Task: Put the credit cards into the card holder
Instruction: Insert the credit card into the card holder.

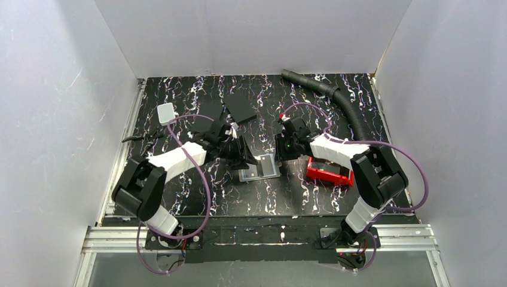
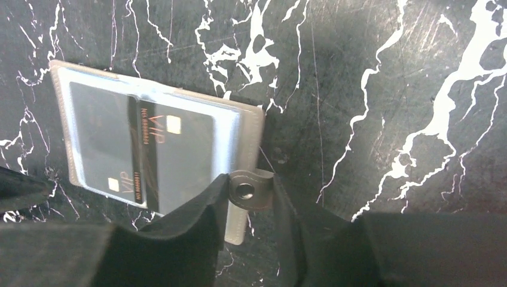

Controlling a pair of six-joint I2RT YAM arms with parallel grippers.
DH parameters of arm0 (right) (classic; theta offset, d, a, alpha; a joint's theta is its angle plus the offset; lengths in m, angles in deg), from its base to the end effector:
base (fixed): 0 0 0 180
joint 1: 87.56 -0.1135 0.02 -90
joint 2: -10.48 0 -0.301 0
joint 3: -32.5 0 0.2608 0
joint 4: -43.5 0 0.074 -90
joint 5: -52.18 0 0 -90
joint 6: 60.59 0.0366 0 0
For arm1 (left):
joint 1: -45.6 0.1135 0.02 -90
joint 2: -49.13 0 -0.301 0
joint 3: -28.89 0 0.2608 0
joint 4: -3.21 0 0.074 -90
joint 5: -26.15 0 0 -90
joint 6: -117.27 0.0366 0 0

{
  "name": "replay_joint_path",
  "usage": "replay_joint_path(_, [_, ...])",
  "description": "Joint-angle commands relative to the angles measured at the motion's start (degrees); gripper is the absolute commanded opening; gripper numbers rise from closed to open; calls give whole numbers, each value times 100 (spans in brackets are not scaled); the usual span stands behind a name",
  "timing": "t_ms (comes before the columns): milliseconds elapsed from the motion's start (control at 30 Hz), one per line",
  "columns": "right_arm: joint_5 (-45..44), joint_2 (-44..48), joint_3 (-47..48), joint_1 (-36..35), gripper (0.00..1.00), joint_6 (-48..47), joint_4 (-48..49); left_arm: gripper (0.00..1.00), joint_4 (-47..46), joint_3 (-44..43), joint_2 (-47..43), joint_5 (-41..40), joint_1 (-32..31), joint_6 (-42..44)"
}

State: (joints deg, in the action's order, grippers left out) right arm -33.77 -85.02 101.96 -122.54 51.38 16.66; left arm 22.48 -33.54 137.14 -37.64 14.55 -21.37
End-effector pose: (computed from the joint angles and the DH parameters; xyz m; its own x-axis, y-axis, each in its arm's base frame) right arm 0.2852 0.2027 0.2105 -0.8329 -0.1273 -0.5386 -0.3183 0.9063 0.2780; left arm 0.2663 -0.1792 0.2264 -0.9479 -0.2153 -0.2347 0.0295 0.6742 -0.7379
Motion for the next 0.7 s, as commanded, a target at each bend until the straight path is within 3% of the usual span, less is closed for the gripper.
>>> replay_joint_path(0, [-18,-133,-41,0,37,143,363,44,-163,-638,527,-78,-193,-63])
replay_joint_path(267, [1,-325,2,0,15,70,420,39,459,-1178,1119,-1140,-541,-200])
replay_joint_path(433, [-19,-402,-41,9,11,45,445,40,632,-1032,955,-1731,-574,-312])
replay_joint_path(667, [13,-460,-203,70,10,99,507,41,698,-1045,1111,-1740,-578,-326])
